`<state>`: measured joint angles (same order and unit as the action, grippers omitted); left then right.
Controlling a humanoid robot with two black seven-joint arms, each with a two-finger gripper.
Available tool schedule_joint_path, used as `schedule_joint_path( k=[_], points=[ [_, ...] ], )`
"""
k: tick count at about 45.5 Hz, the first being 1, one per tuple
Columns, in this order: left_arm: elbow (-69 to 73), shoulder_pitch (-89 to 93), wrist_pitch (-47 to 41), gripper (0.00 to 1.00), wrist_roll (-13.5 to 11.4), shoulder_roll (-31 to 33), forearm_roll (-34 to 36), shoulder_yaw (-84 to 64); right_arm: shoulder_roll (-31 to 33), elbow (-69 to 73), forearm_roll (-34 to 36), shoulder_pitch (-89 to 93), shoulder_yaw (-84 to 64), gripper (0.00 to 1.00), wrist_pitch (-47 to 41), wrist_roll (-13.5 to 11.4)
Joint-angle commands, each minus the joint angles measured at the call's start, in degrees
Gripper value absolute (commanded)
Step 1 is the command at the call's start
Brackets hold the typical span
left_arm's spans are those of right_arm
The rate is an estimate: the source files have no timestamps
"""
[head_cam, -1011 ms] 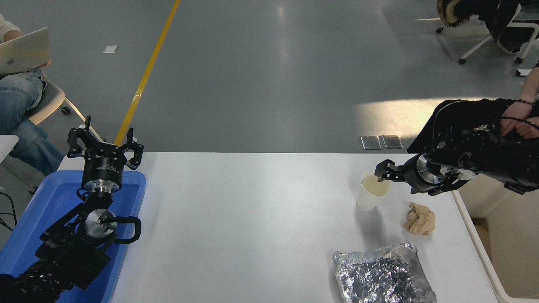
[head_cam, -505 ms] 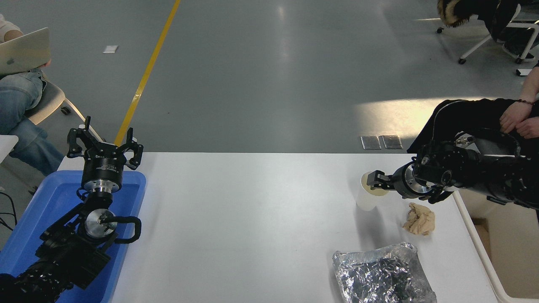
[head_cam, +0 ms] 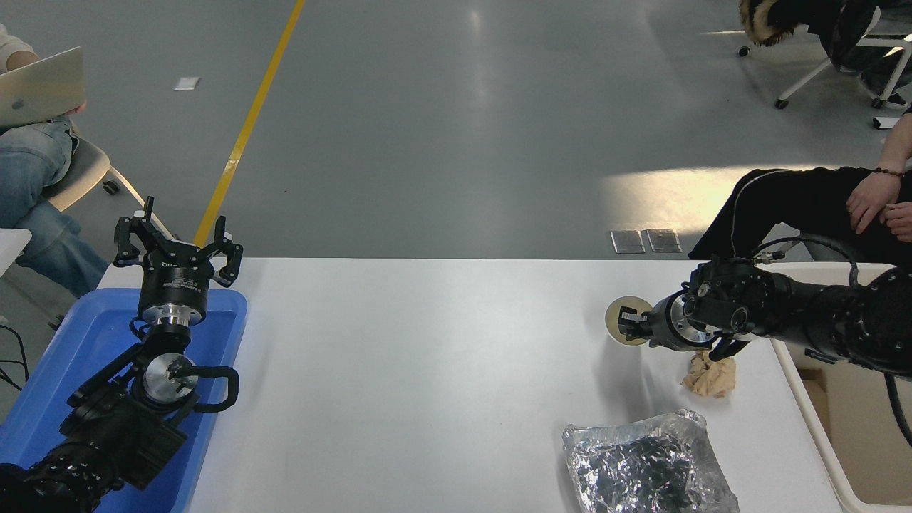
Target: Pick up paper cup place in dustbin
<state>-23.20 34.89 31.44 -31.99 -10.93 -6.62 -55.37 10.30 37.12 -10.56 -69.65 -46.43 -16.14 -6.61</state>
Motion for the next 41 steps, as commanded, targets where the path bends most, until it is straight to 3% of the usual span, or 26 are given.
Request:
schedule_joint_path(
  k=[1,13,30,41],
  points=[
    [0.0,0.0,0.02,0.99,0.0,0.03,-0.06,0.0,0.07,-0.03,0.02,-0.57,0.64,0.0,0.14,-0.07],
    [0.0,0.0,0.02,0.99,0.0,-0.06,0.03,0.0,3.57,5.94,-0.07,-6.18,0.47,0.0,-0.21,0.02],
    [0.0,-0.09,-0.07,0.99,0.0,-0.06,0.03,0.0,18.69,42.31,-0.34,-35.97,-9.81,0.0,-0.47,-0.07],
    [0.0,-0.09,-0.07,0.99,0.0,-0.06,-0.06,0.0,22.56,58.5,-0.16,-59.17,-20.09,0.0,-6.0,0.64]
  ],
)
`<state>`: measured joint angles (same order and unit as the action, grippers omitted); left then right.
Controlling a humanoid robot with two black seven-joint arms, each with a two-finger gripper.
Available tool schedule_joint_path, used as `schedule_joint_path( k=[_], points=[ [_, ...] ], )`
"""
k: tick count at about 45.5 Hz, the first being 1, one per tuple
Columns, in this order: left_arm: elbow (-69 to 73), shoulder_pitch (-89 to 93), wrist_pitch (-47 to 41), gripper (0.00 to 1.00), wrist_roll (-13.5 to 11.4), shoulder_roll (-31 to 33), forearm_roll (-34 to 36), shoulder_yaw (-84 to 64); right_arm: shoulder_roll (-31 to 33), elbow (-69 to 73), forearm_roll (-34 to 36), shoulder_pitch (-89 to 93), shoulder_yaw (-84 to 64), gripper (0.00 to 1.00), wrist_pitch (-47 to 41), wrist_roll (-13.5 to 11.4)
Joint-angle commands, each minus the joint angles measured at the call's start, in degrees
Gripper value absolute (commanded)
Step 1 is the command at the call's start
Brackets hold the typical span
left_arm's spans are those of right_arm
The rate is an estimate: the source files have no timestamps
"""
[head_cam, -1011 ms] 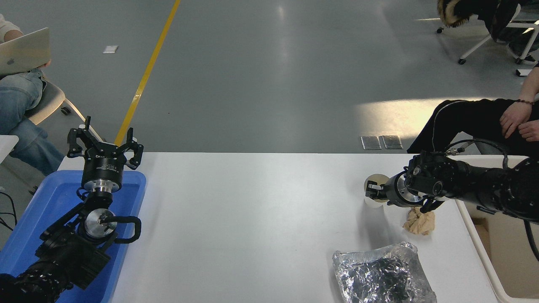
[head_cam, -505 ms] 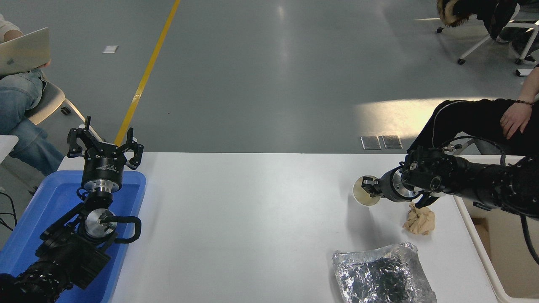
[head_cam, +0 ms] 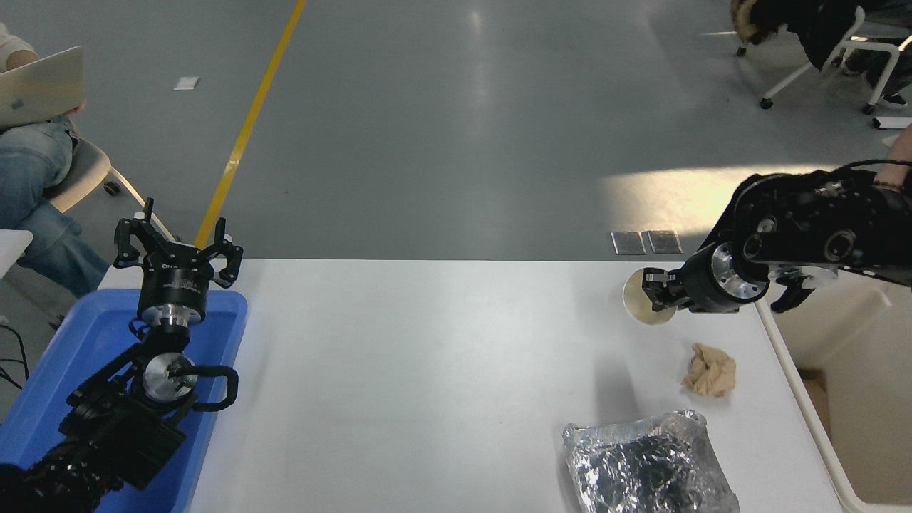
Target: Pick up paper cup place in dustbin
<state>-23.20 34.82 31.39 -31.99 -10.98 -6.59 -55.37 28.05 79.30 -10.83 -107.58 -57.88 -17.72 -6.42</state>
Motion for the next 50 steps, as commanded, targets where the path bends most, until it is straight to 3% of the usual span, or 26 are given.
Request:
schedule_joint_path(
  k=[1,13,26,35,40,50],
  points=[
    [0.0,-0.01,-0.01,0.99,0.0,0.0,-0.09,0.0,4.91,16.93,0.19,-23.27,-9.26,0.0,-5.56,0.45],
    [0.0,-0.01,-0.01,0.99,0.0,0.0,0.0,0.0,5.53,19.22,2.48,-40.95,-12.96,0.0,-19.63,1.59],
    [0.0,-0.01,-0.01,0.99,0.0,0.0,-0.09,0.0,5.44,19.22,3.8,-46.67,-13.58,0.0,-24.47,2.2],
    [0.0,-0.01,-0.01,0.99,0.0,0.0,-0.09,0.0,5.79,17.03,2.75,-38.78,-13.84,0.0,-21.05,1.94],
    [0.0,-0.01,-0.01,0.99,0.0,0.0,-0.09,0.0,6.67,7.55,0.99,-24.99,-15.33,0.0,-13.06,1.68],
    [0.0,-0.01,-0.01,0.99,0.0,0.0,-0.09,0.0,7.28,-10.11,1.86,-3.8,-14.63,0.0,-5.14,1.68]
  ],
)
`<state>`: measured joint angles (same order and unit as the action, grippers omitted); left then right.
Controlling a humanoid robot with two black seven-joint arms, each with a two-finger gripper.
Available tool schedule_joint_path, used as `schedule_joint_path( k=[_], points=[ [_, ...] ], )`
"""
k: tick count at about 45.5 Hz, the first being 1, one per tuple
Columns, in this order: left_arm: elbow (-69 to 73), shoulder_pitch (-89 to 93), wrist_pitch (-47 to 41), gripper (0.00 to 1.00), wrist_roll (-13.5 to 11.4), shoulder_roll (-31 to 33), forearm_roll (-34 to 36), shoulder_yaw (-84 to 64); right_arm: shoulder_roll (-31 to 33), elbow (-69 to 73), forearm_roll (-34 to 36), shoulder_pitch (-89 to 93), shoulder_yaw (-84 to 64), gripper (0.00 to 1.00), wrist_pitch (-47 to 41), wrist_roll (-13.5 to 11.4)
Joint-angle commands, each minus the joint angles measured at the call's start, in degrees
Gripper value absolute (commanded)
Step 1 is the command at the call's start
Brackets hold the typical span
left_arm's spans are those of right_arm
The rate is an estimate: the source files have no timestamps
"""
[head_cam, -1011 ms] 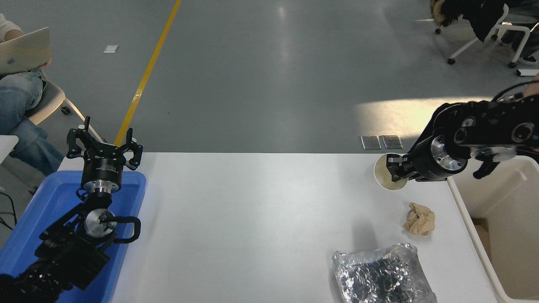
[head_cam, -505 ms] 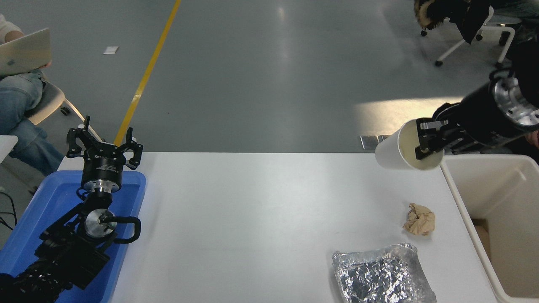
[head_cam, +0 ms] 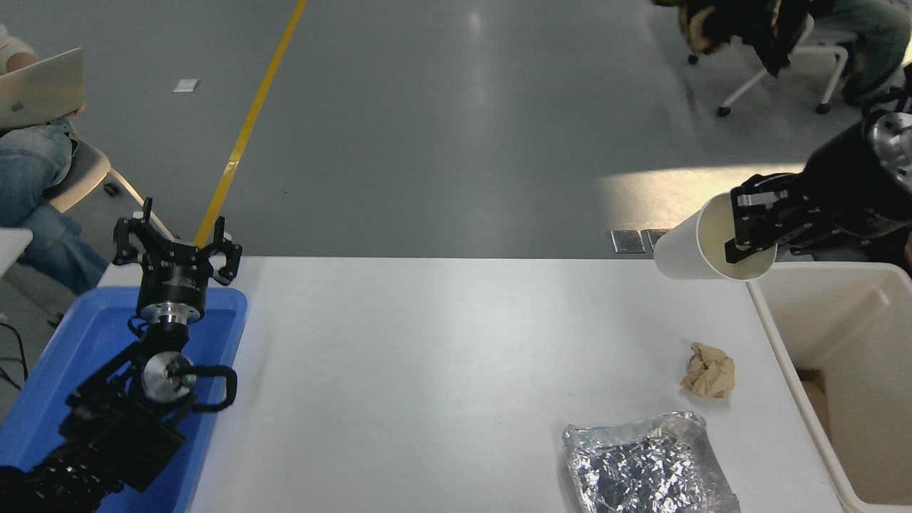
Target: Pick up paper cup place in dustbin
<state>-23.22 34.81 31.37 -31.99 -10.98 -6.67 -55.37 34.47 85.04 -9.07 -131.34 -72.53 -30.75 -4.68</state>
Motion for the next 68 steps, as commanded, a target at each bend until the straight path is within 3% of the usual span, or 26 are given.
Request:
schedule_joint_path(
  k=[1,7,23,32,44,53,65,66,68],
  points=[
    [0.02,0.0,0.01,0.99,0.0,0.0,-0.01,0.0,0.87,-17.61,0.2,21.98,0.02,0.0,8.42,-0.07],
    [0.02,0.0,0.01,0.99,0.0,0.0,-0.01,0.0,0.78,-28.34,0.81,33.76,1.68,0.0,11.5,-0.07],
    [0.02,0.0,0.01,0.99,-0.09,0.0,-0.02,-0.09,-2.2,-60.15,15.05,61.88,6.86,0.0,12.21,-0.25],
    [0.02,0.0,0.01,0.99,-0.09,0.0,-0.1,-0.09,-5.98,-75.98,15.67,77.1,15.39,0.0,12.21,-0.33],
    [0.02,0.0,0.01,0.99,-0.09,0.0,-0.1,-0.09,-10.56,-85.48,15.67,89.49,19.44,0.0,15.89,-0.6],
    [0.02,0.0,0.01,0.99,-0.09,0.0,-0.1,-0.09,-11.61,-85.92,15.67,93.81,21.1,0.0,22.84,-2.44],
    [0.02,0.0,0.01,0.99,-0.09,0.0,-0.1,-0.09,-11.7,-85.75,15.84,95.13,25.94,0.0,23.46,-3.23],
    [0.02,0.0,0.01,0.99,-0.09,0.08,-0.1,-0.09,-11.7,-85.66,15.75,95.21,26.12,0.04,23.46,-3.32],
    [0.02,0.0,0.01,0.99,-0.09,0.0,-0.1,-0.09,-11.7,-85.75,15.75,95.22,26.3,0.38,23.54,-3.76]
  ],
)
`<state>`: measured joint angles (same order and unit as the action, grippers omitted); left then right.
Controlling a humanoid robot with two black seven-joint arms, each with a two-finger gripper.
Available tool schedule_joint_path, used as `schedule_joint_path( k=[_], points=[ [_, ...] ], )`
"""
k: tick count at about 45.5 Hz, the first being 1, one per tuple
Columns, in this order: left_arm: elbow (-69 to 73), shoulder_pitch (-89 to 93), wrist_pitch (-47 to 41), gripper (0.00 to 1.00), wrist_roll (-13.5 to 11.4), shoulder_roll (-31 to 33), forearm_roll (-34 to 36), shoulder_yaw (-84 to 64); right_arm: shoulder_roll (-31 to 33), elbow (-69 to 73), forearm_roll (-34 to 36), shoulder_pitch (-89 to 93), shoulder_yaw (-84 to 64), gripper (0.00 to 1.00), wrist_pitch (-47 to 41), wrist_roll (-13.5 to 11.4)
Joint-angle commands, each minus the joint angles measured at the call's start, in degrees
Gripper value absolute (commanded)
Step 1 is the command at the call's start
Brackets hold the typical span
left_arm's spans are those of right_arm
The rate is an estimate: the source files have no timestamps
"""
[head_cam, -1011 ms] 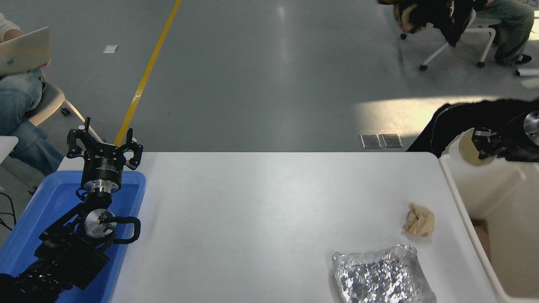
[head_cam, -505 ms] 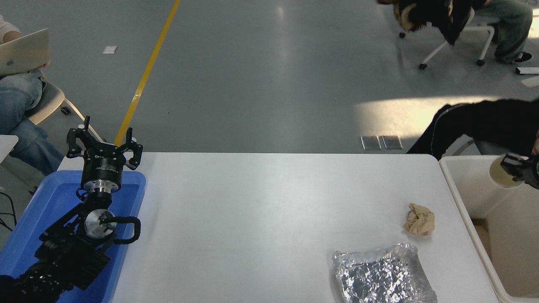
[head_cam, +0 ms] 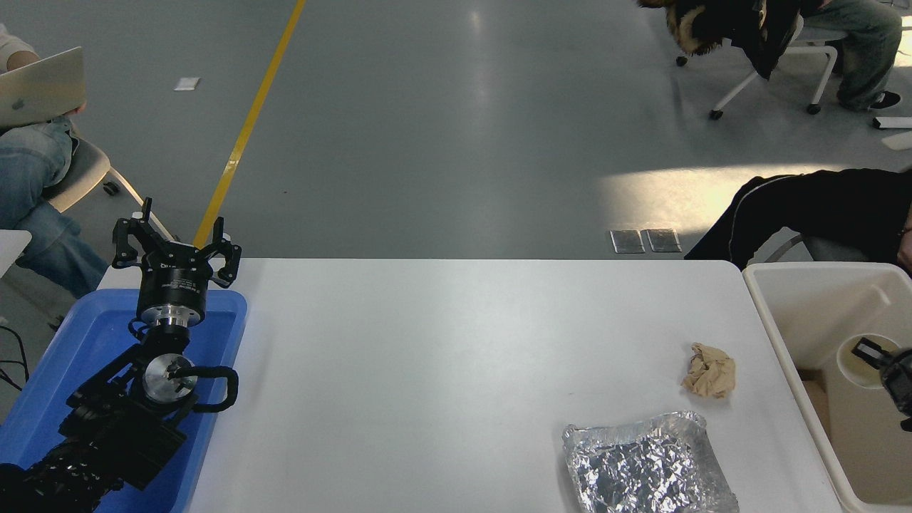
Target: Pick up paper cup place in dustbin
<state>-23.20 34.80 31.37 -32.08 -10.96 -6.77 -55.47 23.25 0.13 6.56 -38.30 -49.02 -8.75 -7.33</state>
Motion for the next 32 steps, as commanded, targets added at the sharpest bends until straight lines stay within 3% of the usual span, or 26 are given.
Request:
schedule_joint_path(
  k=[1,2,4,7,12,24,32],
  points=[
    [0.0,0.0,0.0,0.99,0.0,-0.03,0.0,0.01,-0.48,-0.83,0.21,2.18,2.88,0.53,1.63,-1.2],
    [0.0,0.0,0.0,0.99,0.0,0.06,0.0,0.01,-0.48,-0.83,0.12,2.18,2.79,0.66,1.71,-1.11],
    [0.0,0.0,0.0,0.99,0.0,-0.03,0.0,0.01,-0.48,-0.83,0.21,2.09,2.88,0.82,1.8,-1.11],
    [0.0,0.0,0.0,0.99,0.0,-0.03,0.0,0.01,-0.48,-0.83,0.21,2.0,2.97,0.94,2.06,-1.11],
    [0.0,0.0,0.0,0.99,0.0,-0.03,0.0,0.01,-0.57,-0.92,0.21,2.0,3.06,0.99,2.24,-1.11],
    [0.0,0.0,0.0,0.99,0.0,0.06,0.0,0.01,-0.22,0.14,0.21,-0.89,3.06,1.0,1.1,-0.32],
    [0.0,0.09,0.0,0.99,0.0,-0.03,0.18,0.1,1.36,2.76,0.21,-8.09,3.32,1.0,-3.73,2.58]
  ],
)
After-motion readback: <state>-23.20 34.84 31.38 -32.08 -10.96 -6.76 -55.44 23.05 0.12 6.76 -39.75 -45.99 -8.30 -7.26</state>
